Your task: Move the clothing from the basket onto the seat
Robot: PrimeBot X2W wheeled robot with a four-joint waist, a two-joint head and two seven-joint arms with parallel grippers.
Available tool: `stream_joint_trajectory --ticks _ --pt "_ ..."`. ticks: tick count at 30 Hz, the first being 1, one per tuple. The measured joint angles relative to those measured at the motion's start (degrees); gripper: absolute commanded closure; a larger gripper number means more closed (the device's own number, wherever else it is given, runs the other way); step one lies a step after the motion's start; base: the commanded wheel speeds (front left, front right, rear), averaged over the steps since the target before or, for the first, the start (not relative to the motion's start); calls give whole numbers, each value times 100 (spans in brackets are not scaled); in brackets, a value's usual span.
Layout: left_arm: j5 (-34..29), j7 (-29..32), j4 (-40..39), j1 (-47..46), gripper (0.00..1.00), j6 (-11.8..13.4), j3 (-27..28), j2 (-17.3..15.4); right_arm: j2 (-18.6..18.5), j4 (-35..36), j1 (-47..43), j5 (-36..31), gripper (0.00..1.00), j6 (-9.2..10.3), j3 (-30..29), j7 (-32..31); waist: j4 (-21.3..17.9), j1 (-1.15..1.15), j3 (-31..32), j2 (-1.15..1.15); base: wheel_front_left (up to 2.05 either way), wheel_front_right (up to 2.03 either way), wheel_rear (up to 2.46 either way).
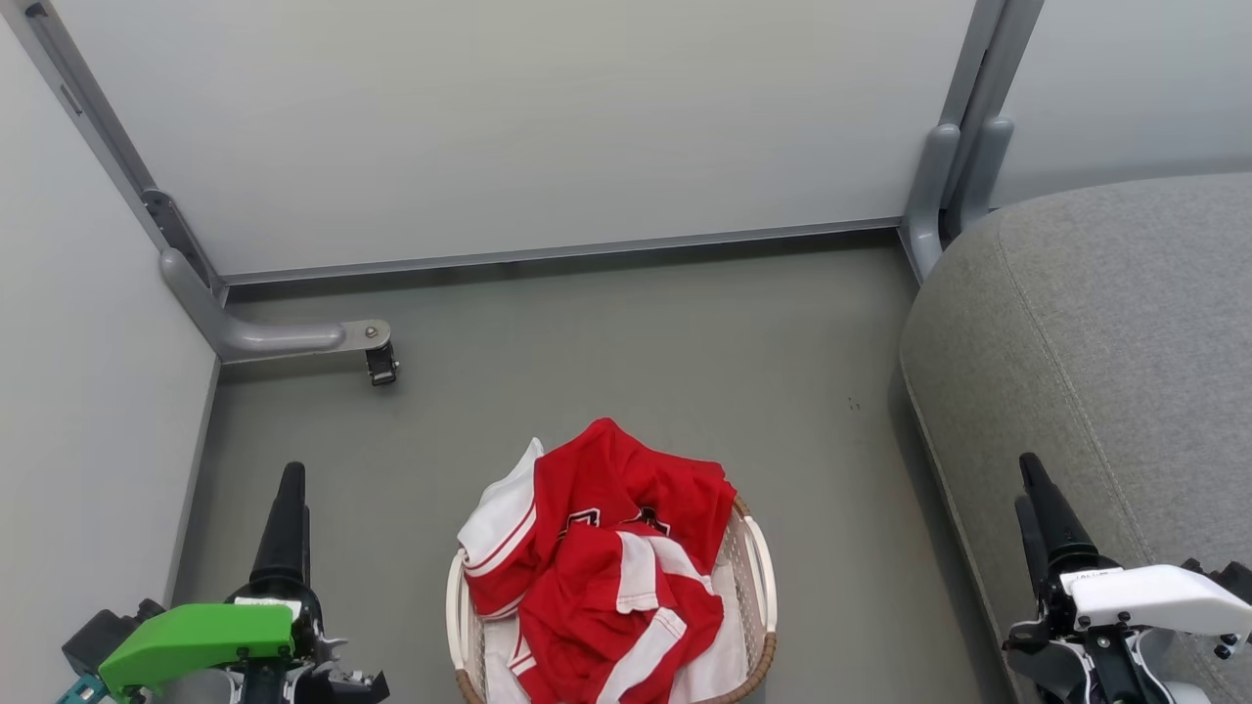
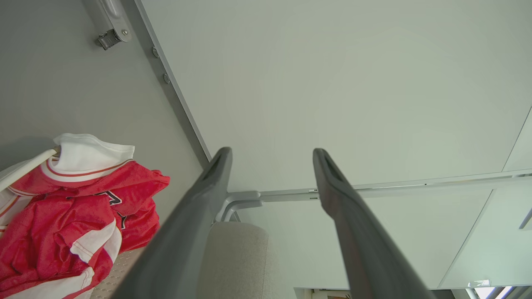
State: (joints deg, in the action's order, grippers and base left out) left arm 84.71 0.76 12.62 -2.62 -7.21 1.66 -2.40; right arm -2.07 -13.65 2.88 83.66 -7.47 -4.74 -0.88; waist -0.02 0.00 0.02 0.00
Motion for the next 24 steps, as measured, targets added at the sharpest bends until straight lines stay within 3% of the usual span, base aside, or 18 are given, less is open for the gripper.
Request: stream_joint_trajectory --ticks 24 --pt "-2964 -495 -448 132 0 296 -425 -4 -20 620 -122 -3019 0 0 267 497 4 0 7 0 0 0 0"
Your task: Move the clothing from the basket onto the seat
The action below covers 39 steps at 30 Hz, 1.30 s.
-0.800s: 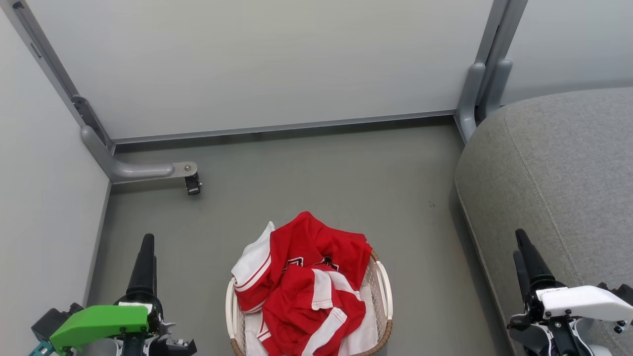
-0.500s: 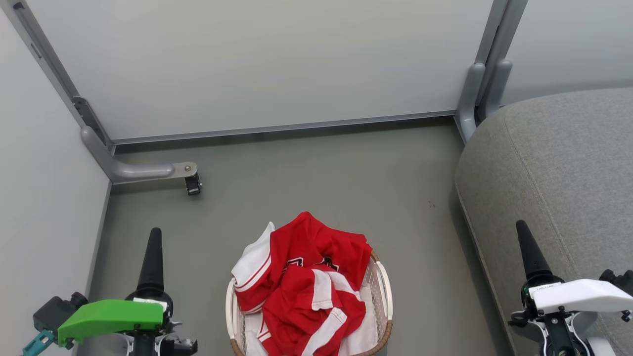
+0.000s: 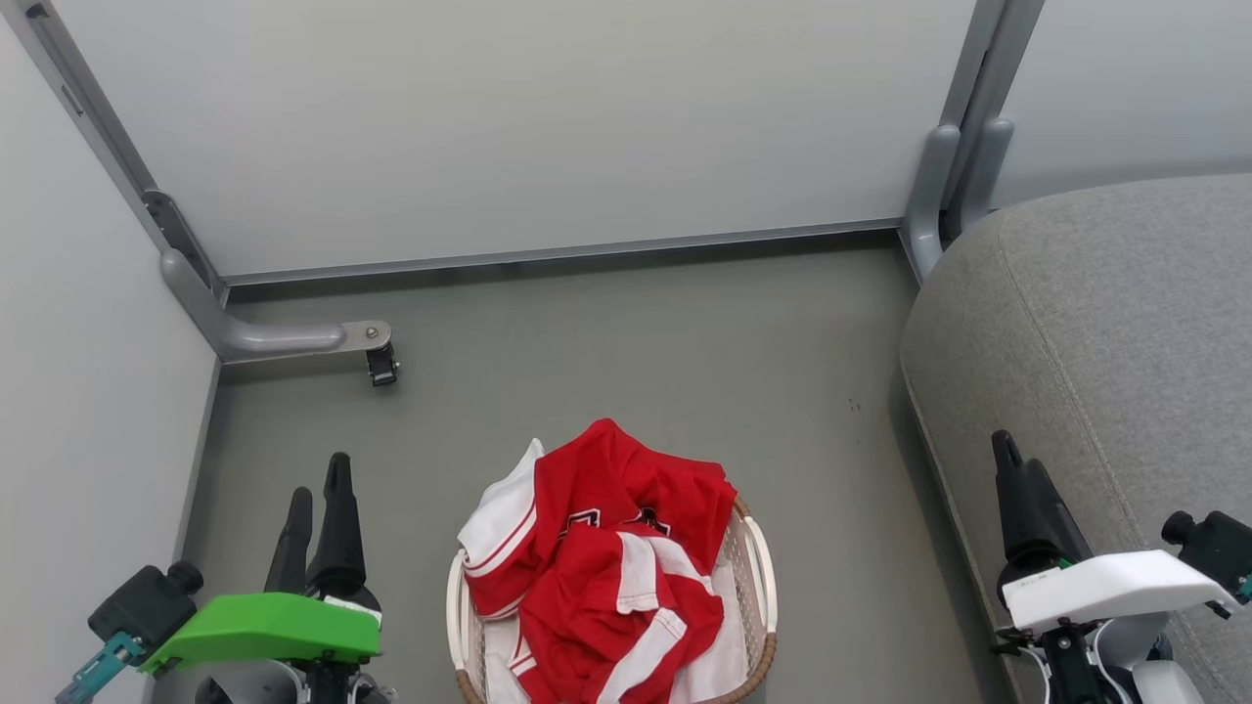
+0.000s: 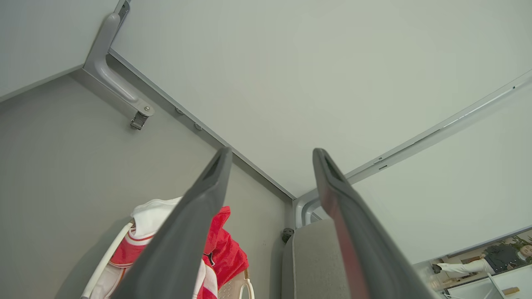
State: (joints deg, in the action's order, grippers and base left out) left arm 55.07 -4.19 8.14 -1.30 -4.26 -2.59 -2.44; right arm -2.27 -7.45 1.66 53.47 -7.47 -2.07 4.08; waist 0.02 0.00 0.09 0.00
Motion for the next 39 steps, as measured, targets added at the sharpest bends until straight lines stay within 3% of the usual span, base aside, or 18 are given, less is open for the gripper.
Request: stream_joint_trajectory --ticks 12,39 --pt "-1251 -211 59 90 0 86 -167 -2 -8 -100 -67 -1079 0 0 198 208 0 0 12 0 0 0 0" --pt "-2882 -608 258 185 0 202 -467 -11 -25 -303 -94 -2967 0 -1 381 613 22 0 27 0 0 0 0"
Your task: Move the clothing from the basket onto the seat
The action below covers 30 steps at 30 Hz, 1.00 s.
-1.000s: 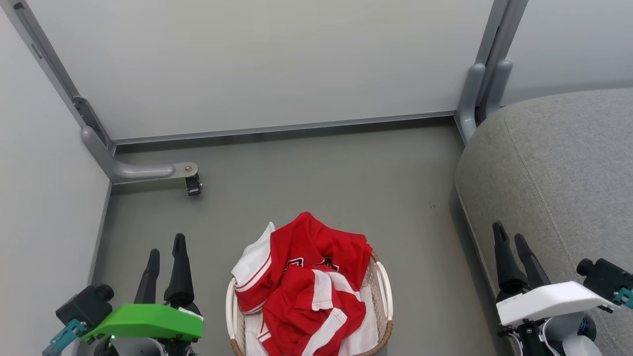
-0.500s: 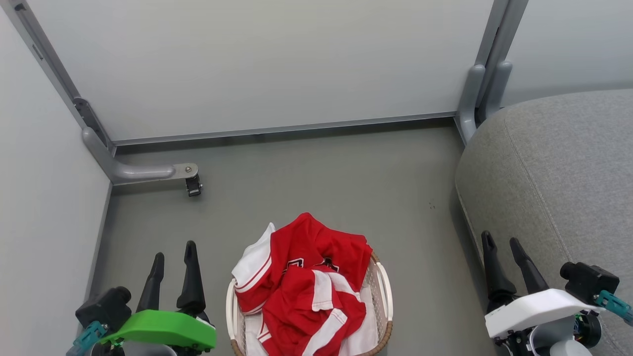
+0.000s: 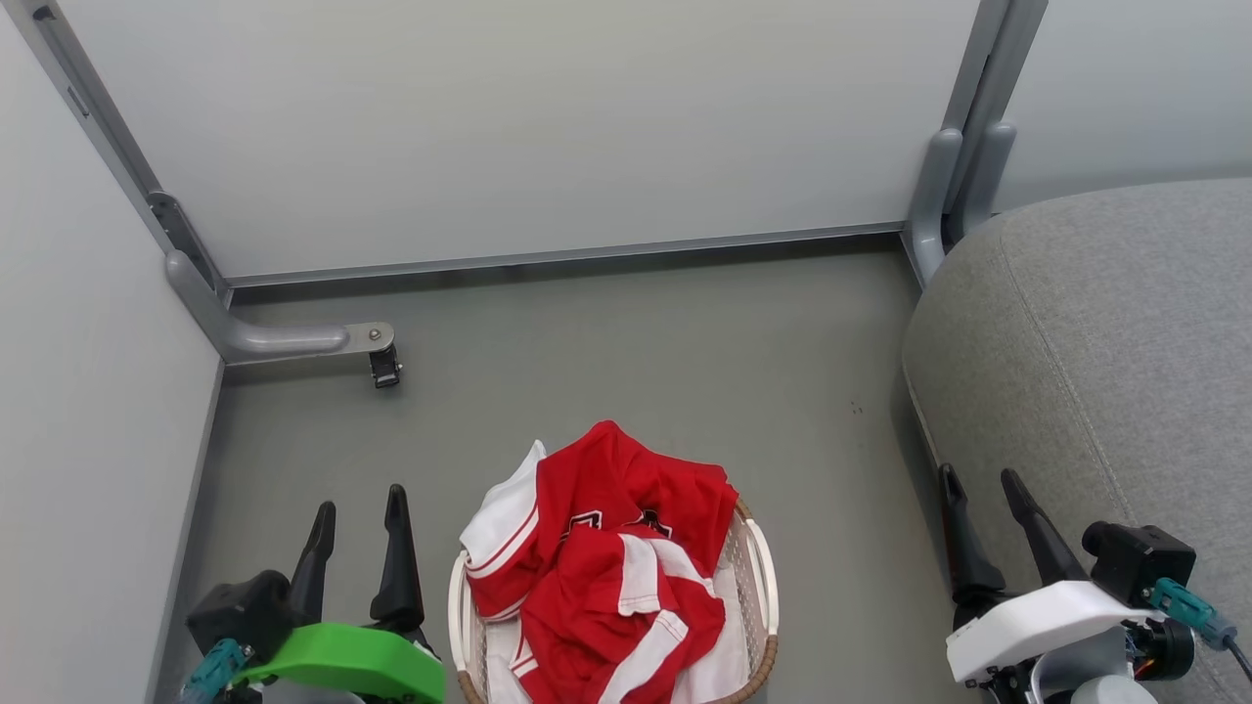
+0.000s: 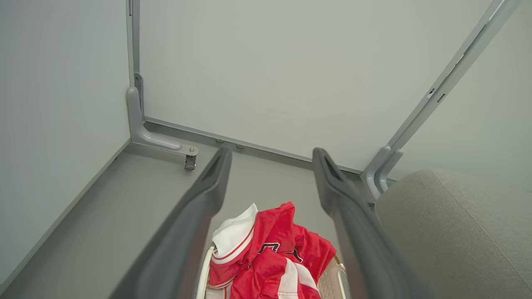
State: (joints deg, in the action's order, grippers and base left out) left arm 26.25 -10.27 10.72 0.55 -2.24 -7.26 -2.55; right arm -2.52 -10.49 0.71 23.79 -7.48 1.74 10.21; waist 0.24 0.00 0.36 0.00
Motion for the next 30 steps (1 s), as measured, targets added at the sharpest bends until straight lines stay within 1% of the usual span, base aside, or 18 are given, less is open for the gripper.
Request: stream_joint_trajectory --ticks 10,23,30 --pt "-481 -142 94 5 0 49 -45 -3 -7 -16 -1 -526 0 0 24 130 8 0 -6 0 0 0 0" --pt "-912 -282 359 10 0 77 -115 -8 -10 -47 -10 -1149 0 0 71 280 14 0 -8 0 0 0 0" --pt "-1047 -352 509 12 0 108 -145 -10 -13 -58 -13 -1448 0 0 71 357 15 0 -20 0 0 0 0"
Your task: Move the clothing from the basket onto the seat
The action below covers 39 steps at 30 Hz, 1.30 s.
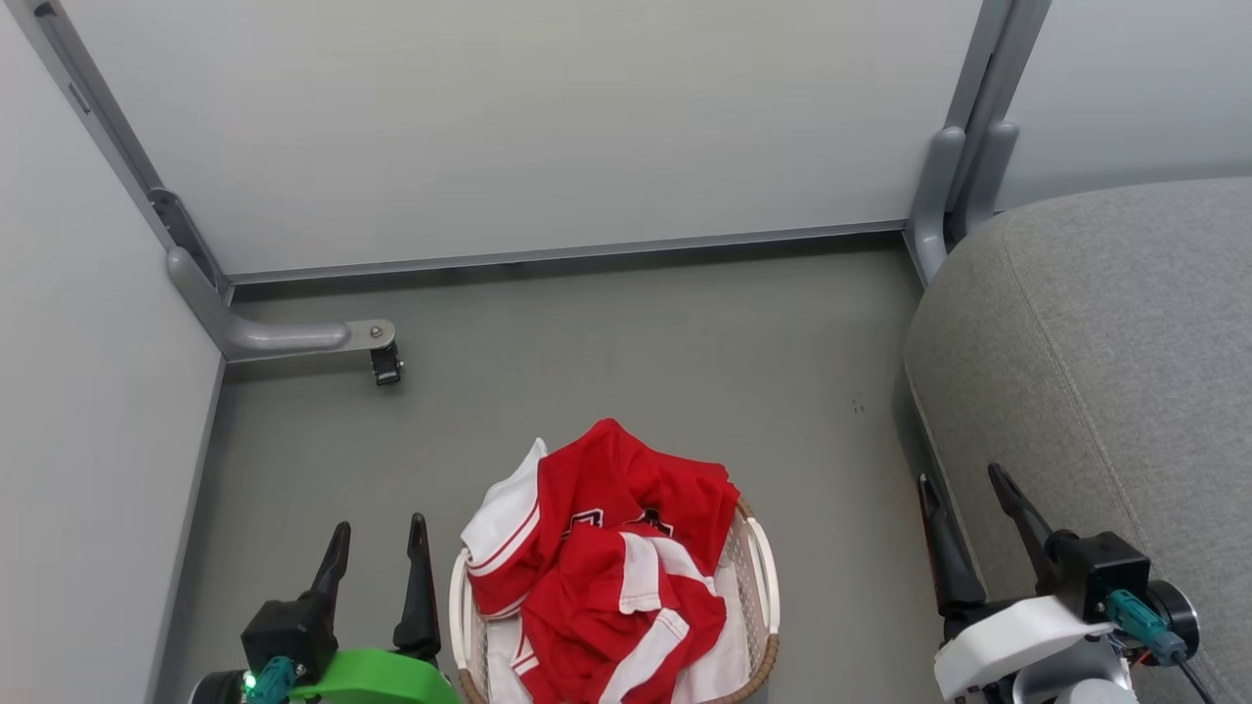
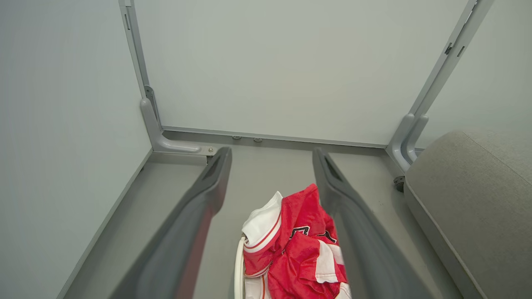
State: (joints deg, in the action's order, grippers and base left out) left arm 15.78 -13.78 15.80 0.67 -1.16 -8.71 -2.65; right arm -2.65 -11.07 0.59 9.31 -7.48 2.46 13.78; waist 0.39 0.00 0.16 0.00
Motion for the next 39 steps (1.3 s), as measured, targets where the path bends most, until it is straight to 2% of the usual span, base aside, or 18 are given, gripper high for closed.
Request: stream_joint_trajectory --ticks 12,32,39 --pt "-404 -125 103 0 0 48 -31 -2 -4 -34 -2 -458 0 -1 -3 122 13 0 -9 0 0 0 0" --pt "-424 -125 94 0 0 62 -19 -2 -4 14 -2 -460 0 -1 -14 122 7 0 -67 0 0 0 0" --pt "-545 -126 81 -264 0 -8 31 -42 -5 240 123 -456 0 -1 -70 122 -26 0 -317 0 0 0 0"
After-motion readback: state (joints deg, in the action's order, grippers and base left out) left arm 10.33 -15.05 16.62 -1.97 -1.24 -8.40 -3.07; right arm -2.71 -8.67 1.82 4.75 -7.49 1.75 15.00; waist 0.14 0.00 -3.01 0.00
